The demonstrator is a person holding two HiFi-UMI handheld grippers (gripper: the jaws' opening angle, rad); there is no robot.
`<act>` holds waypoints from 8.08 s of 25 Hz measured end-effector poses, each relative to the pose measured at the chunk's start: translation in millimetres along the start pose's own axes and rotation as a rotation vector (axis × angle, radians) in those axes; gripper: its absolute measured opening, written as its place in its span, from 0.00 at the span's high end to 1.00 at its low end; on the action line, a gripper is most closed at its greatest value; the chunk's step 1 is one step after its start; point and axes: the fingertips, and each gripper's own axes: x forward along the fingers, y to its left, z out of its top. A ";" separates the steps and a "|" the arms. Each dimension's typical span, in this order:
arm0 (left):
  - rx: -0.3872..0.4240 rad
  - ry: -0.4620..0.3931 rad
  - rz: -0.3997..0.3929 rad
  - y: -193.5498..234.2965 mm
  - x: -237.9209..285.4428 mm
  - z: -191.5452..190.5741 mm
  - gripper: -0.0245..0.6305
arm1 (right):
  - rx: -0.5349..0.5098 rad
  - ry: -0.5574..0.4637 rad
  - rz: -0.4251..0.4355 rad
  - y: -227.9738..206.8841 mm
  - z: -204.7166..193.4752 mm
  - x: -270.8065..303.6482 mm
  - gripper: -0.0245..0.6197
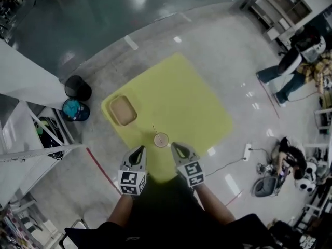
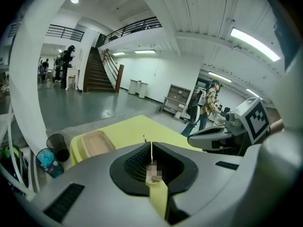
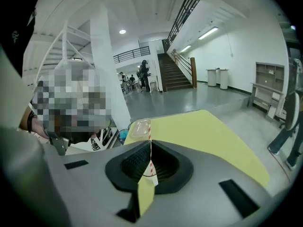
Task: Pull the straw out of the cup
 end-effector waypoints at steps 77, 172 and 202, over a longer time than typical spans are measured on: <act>-0.173 0.035 0.317 54.0 -40.1 -38.4 0.89 | -0.077 0.188 0.217 10.0 -37.0 146.9 0.81; 0.104 -0.028 -0.262 -13.7 -10.9 14.3 0.89 | 0.241 -0.365 -0.227 29.3 63.1 -33.8 0.91; 0.139 -0.323 -0.017 -93.6 -92.8 103.0 0.89 | 0.052 -0.544 -0.038 40.3 126.7 -138.1 0.92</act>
